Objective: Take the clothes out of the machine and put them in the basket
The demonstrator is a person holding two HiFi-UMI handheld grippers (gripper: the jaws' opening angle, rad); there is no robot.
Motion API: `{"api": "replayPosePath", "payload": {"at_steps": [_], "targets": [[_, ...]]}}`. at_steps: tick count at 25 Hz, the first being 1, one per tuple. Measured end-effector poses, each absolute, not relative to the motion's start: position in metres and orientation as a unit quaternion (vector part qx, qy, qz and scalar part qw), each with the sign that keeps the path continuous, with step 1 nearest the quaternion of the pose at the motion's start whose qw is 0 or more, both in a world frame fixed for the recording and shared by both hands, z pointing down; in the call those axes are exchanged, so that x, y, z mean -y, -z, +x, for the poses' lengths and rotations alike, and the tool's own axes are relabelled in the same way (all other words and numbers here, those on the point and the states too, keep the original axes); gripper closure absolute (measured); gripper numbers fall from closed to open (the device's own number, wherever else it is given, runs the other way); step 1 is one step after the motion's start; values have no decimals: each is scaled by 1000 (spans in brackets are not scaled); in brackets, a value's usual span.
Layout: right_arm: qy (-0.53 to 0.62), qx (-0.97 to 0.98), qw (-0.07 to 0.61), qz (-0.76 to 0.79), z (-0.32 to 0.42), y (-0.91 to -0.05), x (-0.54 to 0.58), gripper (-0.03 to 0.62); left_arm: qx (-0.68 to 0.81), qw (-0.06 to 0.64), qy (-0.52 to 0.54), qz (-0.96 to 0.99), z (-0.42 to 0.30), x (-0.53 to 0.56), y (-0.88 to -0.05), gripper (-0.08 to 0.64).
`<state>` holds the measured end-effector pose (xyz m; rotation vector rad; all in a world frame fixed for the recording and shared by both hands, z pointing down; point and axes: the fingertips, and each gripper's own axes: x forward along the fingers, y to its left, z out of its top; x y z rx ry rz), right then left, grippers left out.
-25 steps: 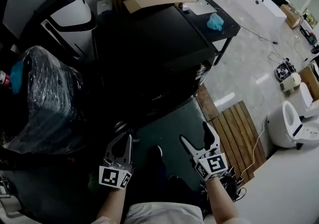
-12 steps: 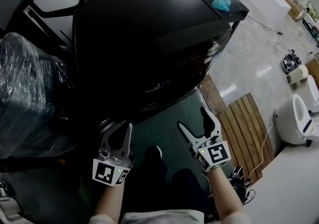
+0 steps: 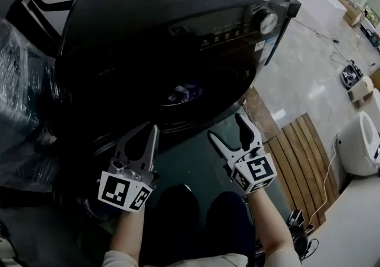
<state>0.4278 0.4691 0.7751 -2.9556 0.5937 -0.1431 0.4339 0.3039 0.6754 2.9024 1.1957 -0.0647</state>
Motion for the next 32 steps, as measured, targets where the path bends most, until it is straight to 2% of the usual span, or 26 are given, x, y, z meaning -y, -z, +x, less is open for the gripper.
{"api": "replayPosePath", "payload": {"at_steps": [7, 18, 22, 28, 32], "targets": [[35, -206, 61, -976, 430, -825, -464, 204, -349, -5, 19, 937, 429, -309, -726, 537], [40, -221, 51, -973, 422, -836, -460, 229, -288, 9, -18, 958, 441, -309, -716, 537], [37, -223, 53, -973, 425, -835, -459, 229, -277, 19, -6, 961, 446, -317, -714, 537], [47, -241, 49, -968, 432, -844, -445, 229, -281, -15, -6, 959, 439, -318, -745, 537], [53, -238, 48, -969, 444, -858, -439, 233, -281, 8, 16, 960, 441, -312, -749, 537]]}}
